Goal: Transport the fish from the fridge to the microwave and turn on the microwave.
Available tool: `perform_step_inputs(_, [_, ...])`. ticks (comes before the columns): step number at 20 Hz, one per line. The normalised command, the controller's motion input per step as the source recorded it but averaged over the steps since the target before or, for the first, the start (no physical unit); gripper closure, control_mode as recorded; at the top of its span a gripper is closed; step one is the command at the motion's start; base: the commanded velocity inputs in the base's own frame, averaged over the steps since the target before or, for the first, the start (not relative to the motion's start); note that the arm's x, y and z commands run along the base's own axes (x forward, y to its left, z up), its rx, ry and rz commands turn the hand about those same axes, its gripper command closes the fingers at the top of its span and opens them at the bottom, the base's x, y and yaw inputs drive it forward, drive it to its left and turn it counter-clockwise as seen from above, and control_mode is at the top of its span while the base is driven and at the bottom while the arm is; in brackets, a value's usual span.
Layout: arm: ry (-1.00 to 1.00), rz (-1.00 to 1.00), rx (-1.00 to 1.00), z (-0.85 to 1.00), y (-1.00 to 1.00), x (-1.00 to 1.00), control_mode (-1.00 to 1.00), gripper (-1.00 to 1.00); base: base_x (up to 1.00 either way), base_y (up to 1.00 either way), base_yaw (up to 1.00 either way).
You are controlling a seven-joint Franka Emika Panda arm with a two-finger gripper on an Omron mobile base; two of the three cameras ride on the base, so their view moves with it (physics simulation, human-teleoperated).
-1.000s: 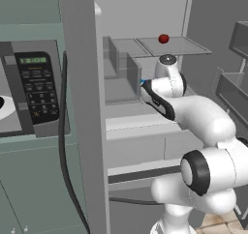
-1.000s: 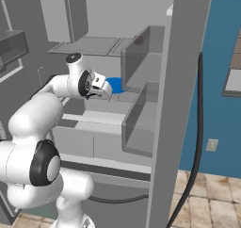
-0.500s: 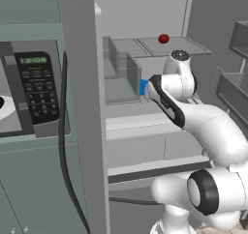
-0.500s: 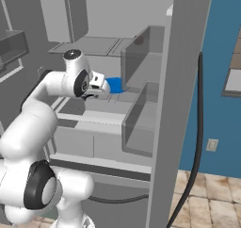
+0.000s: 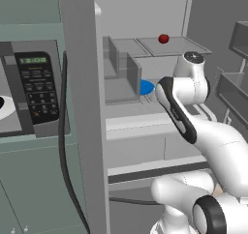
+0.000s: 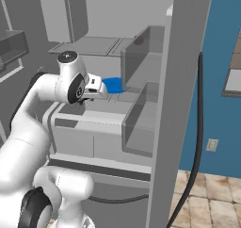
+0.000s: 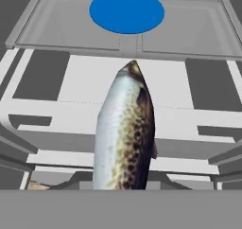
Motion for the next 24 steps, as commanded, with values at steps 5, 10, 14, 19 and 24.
perform_step_inputs(5, [0.0,0.0,0.01,0.18,0.0,-0.37,-1.0,1.0,0.0,0.0,0.0])
perform_step_inputs(10, [0.0,0.0,0.04,0.16,0.0,-0.37,-1.0,1.0,0.0,0.0,0.0])
perform_step_inputs(14, [0.0,0.0,0.05,0.1,0.0,-0.38,-1.0,1.0,0.0,0.0,0.0])
perform_step_inputs(19, [0.0,0.0,0.05,0.05,0.0,-0.37,-1.0,1.0,0.0,0.0,0.0])
perform_step_inputs(24, [0.0,0.0,0.03,0.01,0.0,-0.34,-1.0,1.0,0.0,0.0,0.0])
